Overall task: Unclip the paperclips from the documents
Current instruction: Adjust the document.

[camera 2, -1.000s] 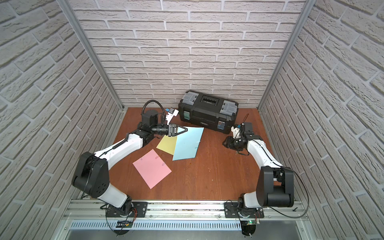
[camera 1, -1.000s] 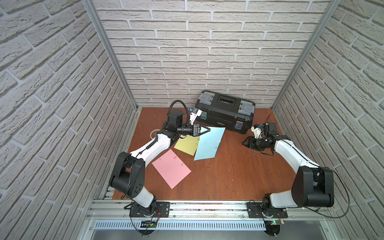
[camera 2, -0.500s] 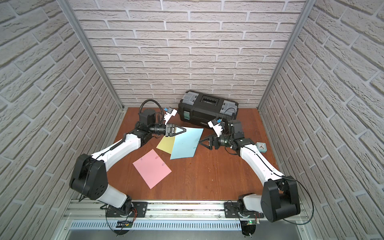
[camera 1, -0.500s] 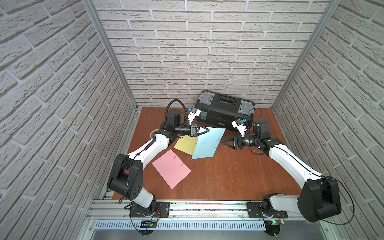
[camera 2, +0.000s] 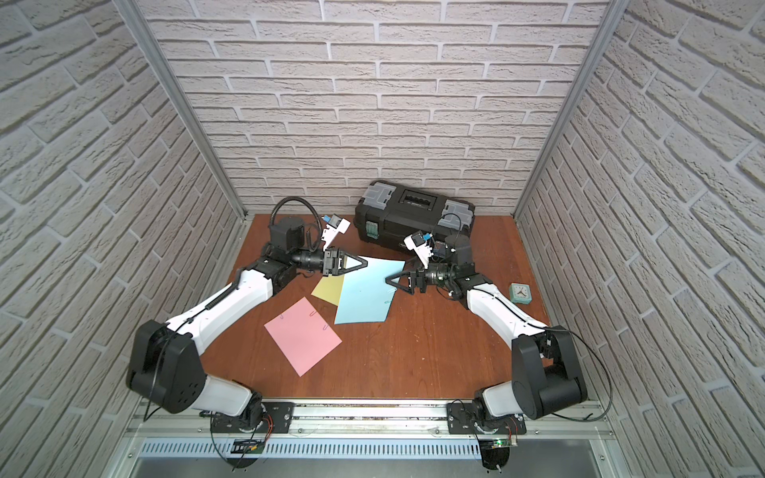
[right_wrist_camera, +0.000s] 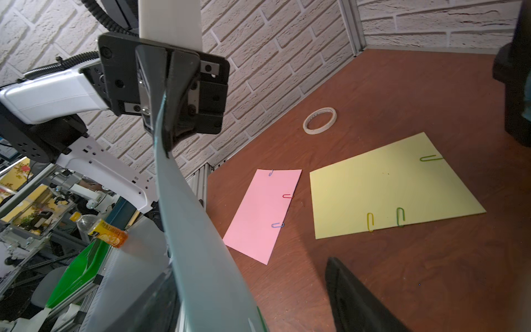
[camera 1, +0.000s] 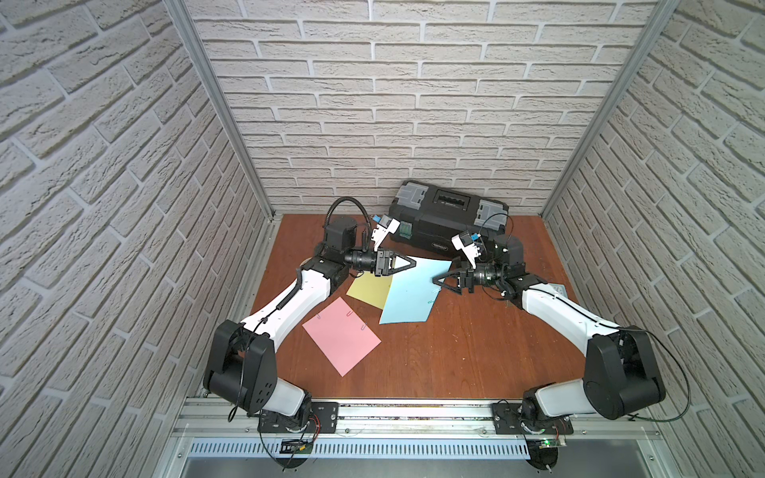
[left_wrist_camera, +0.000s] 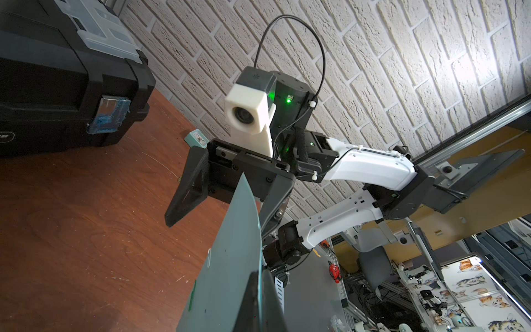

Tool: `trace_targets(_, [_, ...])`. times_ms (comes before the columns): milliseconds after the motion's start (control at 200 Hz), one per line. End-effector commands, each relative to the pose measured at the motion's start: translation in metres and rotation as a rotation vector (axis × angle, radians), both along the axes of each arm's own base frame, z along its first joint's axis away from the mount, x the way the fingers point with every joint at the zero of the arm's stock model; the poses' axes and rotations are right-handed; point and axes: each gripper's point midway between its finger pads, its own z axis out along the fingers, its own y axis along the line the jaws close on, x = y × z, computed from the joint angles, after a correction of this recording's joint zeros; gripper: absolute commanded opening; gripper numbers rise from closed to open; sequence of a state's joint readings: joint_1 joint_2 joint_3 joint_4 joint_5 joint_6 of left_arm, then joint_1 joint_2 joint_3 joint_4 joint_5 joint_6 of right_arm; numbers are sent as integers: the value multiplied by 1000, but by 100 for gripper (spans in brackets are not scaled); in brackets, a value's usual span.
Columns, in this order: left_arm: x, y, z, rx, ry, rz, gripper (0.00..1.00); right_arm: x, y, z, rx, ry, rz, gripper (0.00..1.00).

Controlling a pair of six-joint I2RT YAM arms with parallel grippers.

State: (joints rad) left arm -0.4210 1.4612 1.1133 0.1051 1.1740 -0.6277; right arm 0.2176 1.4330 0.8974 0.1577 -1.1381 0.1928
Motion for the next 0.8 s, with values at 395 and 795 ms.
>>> trace_targets(395, [0, 3, 17, -32, -73, -15, 0, -17, 11, 23, 69, -39, 100, 29])
trace_targets(795, [3, 9, 10, -16, -61, 9, 0, -19, 12, 30, 80, -20, 119, 3])
